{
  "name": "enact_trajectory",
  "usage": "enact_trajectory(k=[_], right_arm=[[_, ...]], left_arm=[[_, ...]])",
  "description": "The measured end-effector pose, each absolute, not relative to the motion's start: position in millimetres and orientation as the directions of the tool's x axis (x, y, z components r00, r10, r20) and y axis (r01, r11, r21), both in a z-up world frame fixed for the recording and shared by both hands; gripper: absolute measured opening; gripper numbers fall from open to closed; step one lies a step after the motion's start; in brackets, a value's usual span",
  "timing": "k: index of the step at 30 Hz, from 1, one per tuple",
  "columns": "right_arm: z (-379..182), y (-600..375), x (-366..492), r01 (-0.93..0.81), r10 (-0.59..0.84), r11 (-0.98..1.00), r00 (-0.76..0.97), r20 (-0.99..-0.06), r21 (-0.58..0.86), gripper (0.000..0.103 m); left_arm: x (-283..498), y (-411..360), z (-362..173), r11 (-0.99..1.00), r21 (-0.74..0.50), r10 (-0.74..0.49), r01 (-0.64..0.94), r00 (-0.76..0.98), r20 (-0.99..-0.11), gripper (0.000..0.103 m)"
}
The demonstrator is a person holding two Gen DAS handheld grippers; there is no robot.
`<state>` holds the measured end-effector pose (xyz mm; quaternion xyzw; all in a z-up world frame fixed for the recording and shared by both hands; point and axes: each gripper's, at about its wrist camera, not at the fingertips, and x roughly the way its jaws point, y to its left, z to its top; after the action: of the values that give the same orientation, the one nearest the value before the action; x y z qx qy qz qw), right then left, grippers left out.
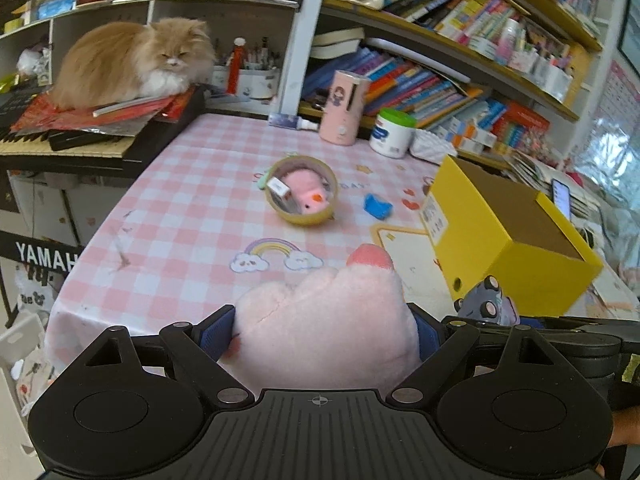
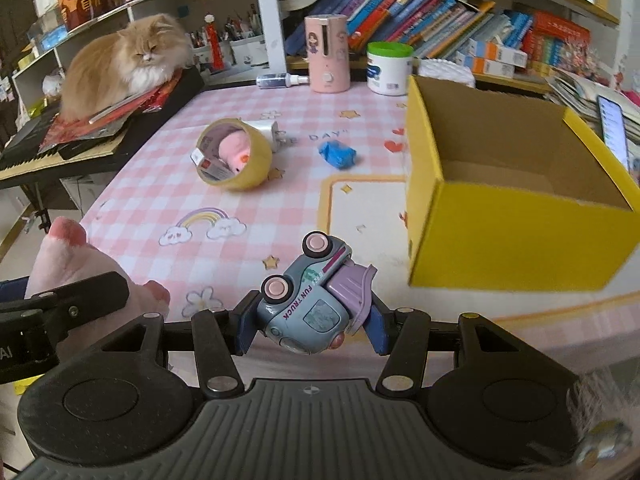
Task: Organize objects
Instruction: 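Carry the pink plush and toy truck in both grippers toward the yellow box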
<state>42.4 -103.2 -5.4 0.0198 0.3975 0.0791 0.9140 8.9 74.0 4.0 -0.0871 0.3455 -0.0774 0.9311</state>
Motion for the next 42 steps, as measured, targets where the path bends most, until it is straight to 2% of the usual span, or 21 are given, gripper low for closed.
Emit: enact_trajectory(k=[29,42], right_arm=[[-22,-199,-65,0.255,-0.068,0.958,0.643,-0.763,0.129,0.051],[-18,-234,-74,0.327,-0.123,0.937,0.644,-0.755,0.125,0.051]], left_arm=[[-23,-28,-1,0.869,-0.204,-0.465,0.45,0.608,-0.644,0.089],[-17,-64,4,0.836,-0.192,-0.507,0.514,0.59,-0.628,0.089]])
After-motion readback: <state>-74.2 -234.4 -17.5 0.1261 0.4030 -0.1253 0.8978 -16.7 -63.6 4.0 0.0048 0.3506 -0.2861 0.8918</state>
